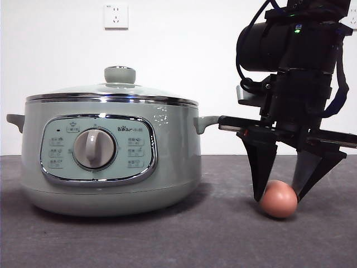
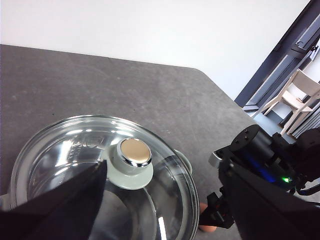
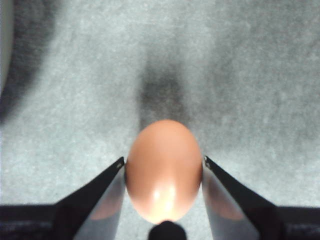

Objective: Pick up the egg,open the lid,put the egg in the pot,close the lid

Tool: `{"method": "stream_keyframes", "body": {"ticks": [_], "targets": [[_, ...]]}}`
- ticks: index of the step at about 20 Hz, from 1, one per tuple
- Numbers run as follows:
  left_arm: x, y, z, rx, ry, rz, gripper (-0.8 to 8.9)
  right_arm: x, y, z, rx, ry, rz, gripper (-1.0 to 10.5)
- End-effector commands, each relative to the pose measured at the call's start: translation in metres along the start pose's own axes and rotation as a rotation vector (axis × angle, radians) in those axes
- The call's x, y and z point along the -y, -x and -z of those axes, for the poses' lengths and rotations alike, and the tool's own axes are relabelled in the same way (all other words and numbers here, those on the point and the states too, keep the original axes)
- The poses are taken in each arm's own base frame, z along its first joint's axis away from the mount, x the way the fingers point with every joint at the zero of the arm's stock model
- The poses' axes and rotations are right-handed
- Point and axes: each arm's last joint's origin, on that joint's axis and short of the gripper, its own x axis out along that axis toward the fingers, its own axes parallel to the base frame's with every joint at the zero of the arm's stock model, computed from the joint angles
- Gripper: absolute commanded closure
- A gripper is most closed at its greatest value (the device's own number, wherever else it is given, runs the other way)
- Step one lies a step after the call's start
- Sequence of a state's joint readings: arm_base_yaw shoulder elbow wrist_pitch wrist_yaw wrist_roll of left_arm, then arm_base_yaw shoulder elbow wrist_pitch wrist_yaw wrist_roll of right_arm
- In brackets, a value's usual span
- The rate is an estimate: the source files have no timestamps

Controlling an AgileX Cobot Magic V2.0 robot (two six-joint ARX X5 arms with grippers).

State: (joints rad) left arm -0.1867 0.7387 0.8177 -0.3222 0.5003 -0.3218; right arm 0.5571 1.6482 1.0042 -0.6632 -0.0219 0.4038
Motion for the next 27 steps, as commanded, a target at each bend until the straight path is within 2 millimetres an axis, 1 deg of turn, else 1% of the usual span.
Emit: {"method": "stream_keyframes", "body": {"ticks": [1, 2, 4, 7, 10, 12, 14, 17, 18, 20, 23, 27], "targets": [[0.001, 0.0, 0.0, -0.006, -0.035, 0.0, 4.36, 0.0, -0.002, 0.001, -0.007, 0.026, 0.007, 9.6], [0.0, 0.0, 0.001, -0.013, -0.033, -0.001, 4.36, 0.0, 0.001, 0.001, -0.002, 0.039, 0.005, 9.6], [-0.001, -0.004, 0.001, -0.025, -0.042, 0.002, 4.36, 0.001, 0.015, 0.003, 0.028, 0.051, -0.005, 9.6], [-0.003, -0.02, 0.002, -0.048, -0.056, 0.021, 4.35, 0.002, 0.046, 0.008, 0.108, 0.071, -0.037, 9.6], [-0.006, -0.043, -0.001, -0.086, -0.102, -0.02, 4.31, 0.007, 0.077, 0.02, 0.166, 0.103, -0.054, 9.6], [-0.003, -0.061, -0.005, -0.113, -0.16, -0.059, 4.31, 0.011, 0.094, 0.027, 0.209, 0.107, -0.038, 9.6], [0.001, -0.082, -0.01, -0.142, -0.223, -0.094, 4.31, 0.014, 0.106, 0.033, 0.249, 0.102, -0.006, 9.6], [0.006, -0.115, -0.009, -0.209, -0.296, -0.148, 4.31, 0.017, 0.116, 0.039, 0.271, 0.101, -0.009, 9.6], [0.006, -0.125, -0.006, -0.234, -0.303, -0.157, 4.31, 0.017, 0.118, 0.04, 0.275, 0.103, -0.01, 9.6], [0.004, -0.141, 0.001, -0.271, -0.313, -0.155, 4.32, 0.018, 0.119, 0.041, 0.276, 0.103, -0.011, 9.6], [0.001, -0.154, 0.012, -0.317, -0.314, -0.166, 4.32, 0.018, 0.119, 0.041, 0.274, 0.103, -0.011, 9.6], [-0.001, -0.159, 0.018, -0.349, -0.31, -0.169, 4.41, 0.018, 0.119, 0.041, 0.276, 0.103, -0.011, 9.6]]}}
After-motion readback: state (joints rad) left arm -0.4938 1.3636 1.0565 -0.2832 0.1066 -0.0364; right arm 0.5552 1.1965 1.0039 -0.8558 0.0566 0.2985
